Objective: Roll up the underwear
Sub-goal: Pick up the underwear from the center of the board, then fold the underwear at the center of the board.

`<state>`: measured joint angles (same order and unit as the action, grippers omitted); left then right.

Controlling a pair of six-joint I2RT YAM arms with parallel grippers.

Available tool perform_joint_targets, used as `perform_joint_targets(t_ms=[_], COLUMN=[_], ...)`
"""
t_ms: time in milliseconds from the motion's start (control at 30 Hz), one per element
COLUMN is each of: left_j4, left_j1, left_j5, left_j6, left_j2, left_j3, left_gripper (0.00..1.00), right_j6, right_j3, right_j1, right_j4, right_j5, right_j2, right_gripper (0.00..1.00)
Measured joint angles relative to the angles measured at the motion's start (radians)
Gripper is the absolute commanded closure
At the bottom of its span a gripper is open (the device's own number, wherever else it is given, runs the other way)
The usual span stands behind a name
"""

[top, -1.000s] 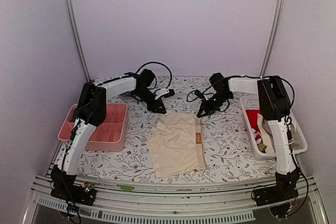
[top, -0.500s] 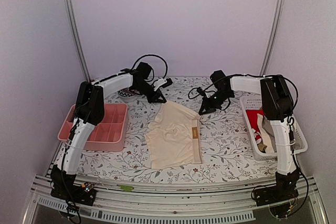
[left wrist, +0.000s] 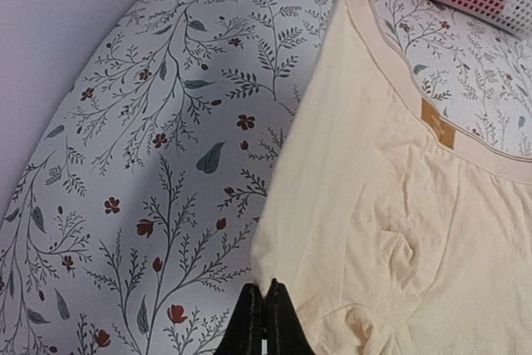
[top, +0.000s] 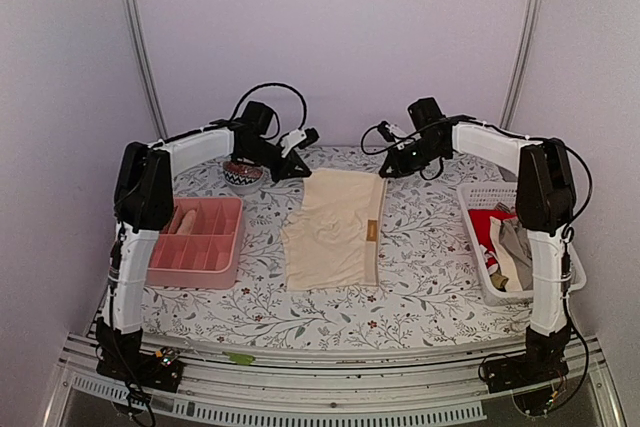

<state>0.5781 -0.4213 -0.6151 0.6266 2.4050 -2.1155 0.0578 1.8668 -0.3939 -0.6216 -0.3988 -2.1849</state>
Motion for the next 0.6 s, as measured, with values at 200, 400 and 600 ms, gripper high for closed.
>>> perform_joint_targets(t_ms=[200,400,600], left_j4=[-0.054,-0.092,-0.125], left_j1=[0.000,-0.006,-0.023], left_j5=[-0.029,-0.052,-0.062], left_j6=[0.006,0.013,0.013], left_j2=[-0.154,-0.270,-0.343], left_j3=[0.212,0.420,0.633], left_gripper=[1.00,1.00,1.00], right_j6=[0.089,0.165,0.172], right_j3=[0.042,-0.072,-0.182], right_j1=[-0.034,-0.127,-0.167], right_j4=[-0.014,-0.025,-0.021], right_j5=[0.016,0.047,0.047], right_j2=[0.002,0.035,0.085], right_gripper=[1.00,1.00,1.00])
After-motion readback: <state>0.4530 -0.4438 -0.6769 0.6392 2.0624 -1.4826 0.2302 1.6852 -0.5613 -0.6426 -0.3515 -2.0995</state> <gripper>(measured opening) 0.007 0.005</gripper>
